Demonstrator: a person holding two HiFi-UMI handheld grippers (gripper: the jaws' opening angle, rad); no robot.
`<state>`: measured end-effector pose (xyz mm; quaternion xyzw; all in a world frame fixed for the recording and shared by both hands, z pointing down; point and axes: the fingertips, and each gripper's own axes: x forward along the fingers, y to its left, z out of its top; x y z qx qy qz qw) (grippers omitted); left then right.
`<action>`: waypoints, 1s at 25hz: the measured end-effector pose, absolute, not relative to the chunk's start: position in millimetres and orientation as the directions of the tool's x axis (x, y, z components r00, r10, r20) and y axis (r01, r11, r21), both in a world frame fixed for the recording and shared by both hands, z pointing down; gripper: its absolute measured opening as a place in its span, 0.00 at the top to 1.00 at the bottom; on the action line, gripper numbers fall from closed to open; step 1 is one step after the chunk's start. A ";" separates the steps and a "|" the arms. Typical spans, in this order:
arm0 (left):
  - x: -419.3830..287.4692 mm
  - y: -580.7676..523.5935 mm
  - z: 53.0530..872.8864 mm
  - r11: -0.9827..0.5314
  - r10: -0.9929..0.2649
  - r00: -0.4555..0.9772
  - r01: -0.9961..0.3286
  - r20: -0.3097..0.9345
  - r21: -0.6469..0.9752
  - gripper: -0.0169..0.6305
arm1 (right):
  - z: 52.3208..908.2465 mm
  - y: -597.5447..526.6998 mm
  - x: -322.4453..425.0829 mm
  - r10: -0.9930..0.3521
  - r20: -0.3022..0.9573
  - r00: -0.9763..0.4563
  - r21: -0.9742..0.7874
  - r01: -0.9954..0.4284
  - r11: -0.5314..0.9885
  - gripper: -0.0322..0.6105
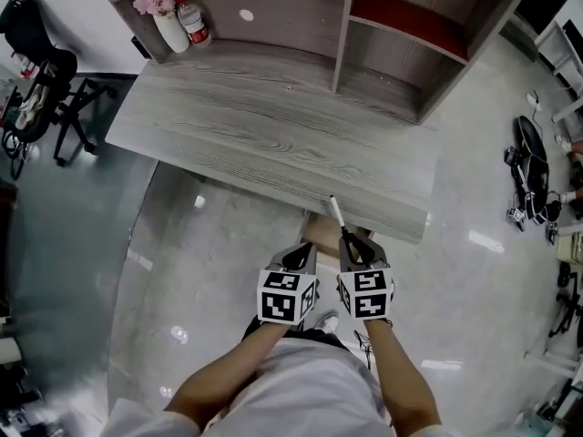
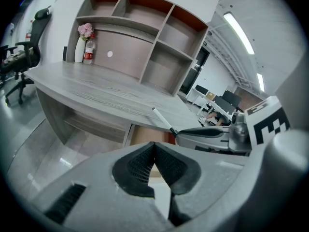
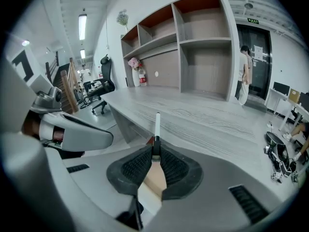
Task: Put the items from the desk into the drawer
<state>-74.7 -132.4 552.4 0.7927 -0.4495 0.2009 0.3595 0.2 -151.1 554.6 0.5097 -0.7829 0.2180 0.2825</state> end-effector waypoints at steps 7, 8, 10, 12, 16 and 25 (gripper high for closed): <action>-83.3 -106.8 557.6 -0.292 -0.594 0.485 -0.873 0.642 0.390 0.97 | 559.2 -115.3 -8.4 -0.666 0.660 -0.348 -0.054 -0.906 0.420 0.88; -84.4 -104.4 558.5 -0.289 -0.596 0.482 -0.875 0.643 0.388 0.97 | 561.9 -110.7 -9.5 -0.663 0.662 -0.350 -0.054 -0.904 0.423 0.88; -87.7 -101.3 560.0 -0.286 -0.598 0.476 -0.878 0.645 0.384 0.97 | 569.5 -103.6 -11.5 -0.655 0.671 -0.348 -0.056 -0.904 0.423 0.88; -91.7 -100.6 562.6 -0.281 -0.599 0.469 -0.882 0.649 0.378 0.97 | 579.1 -100.0 -14.1 -0.640 0.685 -0.348 -0.070 -0.906 0.418 0.88; -95.6 -104.5 574.1 -0.280 -0.592 0.459 -0.888 0.662 0.365 0.97 | 606.1 -102.8 -20.1 -0.611 0.714 -0.344 -0.081 -0.906 0.415 0.88; -99.8 -114.6 594.0 -0.290 -0.555 0.465 -0.885 0.690 0.363 0.97 | 665.9 -120.7 -35.9 -0.516 0.791 -0.329 -0.134 -0.916 0.379 0.88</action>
